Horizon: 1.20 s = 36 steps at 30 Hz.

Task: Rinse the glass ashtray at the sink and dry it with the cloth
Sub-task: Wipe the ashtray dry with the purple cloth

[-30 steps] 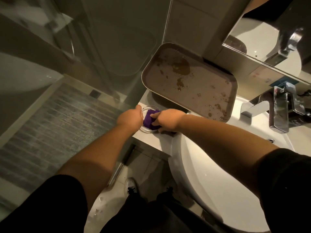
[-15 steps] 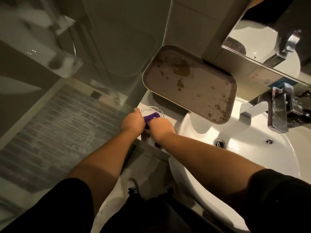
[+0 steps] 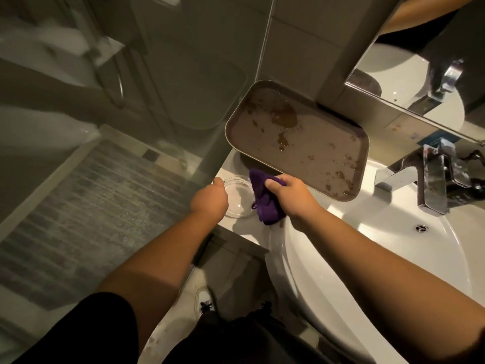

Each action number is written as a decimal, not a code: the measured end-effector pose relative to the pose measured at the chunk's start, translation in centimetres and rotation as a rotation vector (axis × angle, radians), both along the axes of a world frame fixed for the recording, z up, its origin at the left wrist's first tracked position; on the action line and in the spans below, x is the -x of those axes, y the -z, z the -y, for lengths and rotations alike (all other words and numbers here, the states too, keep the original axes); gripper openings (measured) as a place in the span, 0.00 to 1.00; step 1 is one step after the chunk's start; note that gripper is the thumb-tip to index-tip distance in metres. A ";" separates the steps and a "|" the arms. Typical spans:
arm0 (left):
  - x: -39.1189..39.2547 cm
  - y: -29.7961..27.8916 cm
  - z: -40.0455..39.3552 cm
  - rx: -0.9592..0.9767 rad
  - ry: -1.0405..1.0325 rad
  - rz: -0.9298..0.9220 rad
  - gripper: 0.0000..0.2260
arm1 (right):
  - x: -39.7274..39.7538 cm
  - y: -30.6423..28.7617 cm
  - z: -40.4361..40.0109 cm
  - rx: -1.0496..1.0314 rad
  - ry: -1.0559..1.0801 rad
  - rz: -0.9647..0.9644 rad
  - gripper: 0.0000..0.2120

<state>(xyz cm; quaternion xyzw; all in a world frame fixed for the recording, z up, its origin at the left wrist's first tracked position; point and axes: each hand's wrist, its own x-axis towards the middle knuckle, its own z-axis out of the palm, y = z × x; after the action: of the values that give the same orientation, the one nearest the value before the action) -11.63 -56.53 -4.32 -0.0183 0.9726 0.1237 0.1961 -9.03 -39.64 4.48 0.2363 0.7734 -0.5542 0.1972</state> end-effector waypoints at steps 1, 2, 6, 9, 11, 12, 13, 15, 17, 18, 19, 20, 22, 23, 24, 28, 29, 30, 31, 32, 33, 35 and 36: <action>0.0 -0.1 0.0 -0.013 -0.003 -0.011 0.14 | -0.5 -0.3 -0.5 0.083 0.052 0.020 0.04; 0.1 -0.2 0.0 -0.030 -0.011 -0.023 0.13 | -1.1 -0.6 -1.1 0.166 0.102 0.040 0.05; 0.4 -0.8 0.3 -0.151 -0.058 -0.051 0.09 | -3.0 -1.1 -3.2 0.403 0.213 0.128 0.08; -0.1 -1.6 0.9 -0.348 -0.160 -0.004 0.10 | -3.8 -1.2 -4.6 0.441 0.184 0.140 0.09; -0.7 -2.3 1.2 -0.487 -0.213 0.020 0.11 | -4.0 -1.5 -5.1 0.406 0.148 0.096 0.09; -1.1 -2.9 1.3 -0.543 -0.225 0.022 0.11 | -4.1 -2.0 -5.3 0.362 0.124 0.063 0.09; -1.5 -3.6 1.3 -0.595 -0.231 0.018 0.11 | -4.1 -2.6 -5.5 0.304 0.093 0.022 0.08; -2.5 -5.5 1.0 -0.686 -0.222 0.002 0.10 | -4.2 -4.0 -5.7 0.182 0.020 -0.082 0.07; -3.6 -7.8 0.7 -0.744 -0.191 -0.060 0.09 | -4.2 -5.3 -5.8 0.087 -0.078 -0.228 0.07; -4.1 -9.0 0.5 -0.762 -0.175 -0.100 0.08 | -4.1 -6.1 -5.8 0.050 -0.145 -0.291 0.08; -4.5 -10.2 0.3 -0.775 -0.155 -0.134 0.08 | -4.0 -6.7 -5.7 0.021 -0.209 -0.335 0.10; -4.8 -11.5 0.0 -0.787 -0.132 -0.158 0.08 | -3.8 -7.4 -5.6 0.008 -0.266 -0.365 0.12; -5.0 -13.7 -0.5 -0.823 -0.095 -0.201 0.08 | -3.2 -8.5 -5.2 0.041 -0.320 -0.406 0.15; -4.9 -14.5 -0.7 -0.844 -0.094 -0.229 0.09 | -2.9 -8.9 -5.1 0.088 -0.308 -0.422 0.15; -4.7 -15.2 -0.7 -0.864 -0.101 -0.255 0.09 | -2.6 -9.3 -5.0 0.151 -0.277 -0.434 0.14; -4.5 -17.1 -0.8 -0.919 -0.108 -0.272 0.10 | -1.6 -10.7 -5.3 0.413 -0.171 -0.429 0.17; -4.6 -17.5 -1.0 -0.933 -0.107 -0.271 0.10 | -1.3 -10.9 -5.4 0.431 -0.182 -0.429 0.17; -4.7 -17.9 -1.3 -0.946 -0.105 -0.273 0.09 | -1.1 -11.2 -5.4 0.436 -0.205 -0.428 0.17; -4.7 -18.3 -1.6 -0.960 -0.099 -0.276 0.09 | -0.9 -11.4 -5.4 0.435 -0.229 -0.425 0.17; -4.8 -18.6 -1.9 -0.970 -0.089 -0.280 0.09 | -0.7 -11.6 -5.3 0.428 -0.258 -0.424 0.17; -4.8 -18.8 -2.2 -0.979 -0.079 -0.287 0.10 | -0.5 -11.7 -5.3 0.419 -0.283 -0.429 0.17; -4.7 -19.2 -2.7 -0.977 -0.066 -0.312 0.10 | -0.4 -12.0 -5.1 0.380 -0.300 -0.459 0.17; -4.7 -19.4 -3.0 -0.963 -0.069 -0.334 0.10 | -0.5 -12.1 -5.1 0.343 -0.292 -0.496 0.17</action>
<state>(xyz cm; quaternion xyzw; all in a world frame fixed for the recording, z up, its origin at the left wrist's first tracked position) -6.94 -53.58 15.05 0.0618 0.8222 0.5655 0.0201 -8.51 -34.54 16.56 -0.0555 0.7190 -0.6827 0.1173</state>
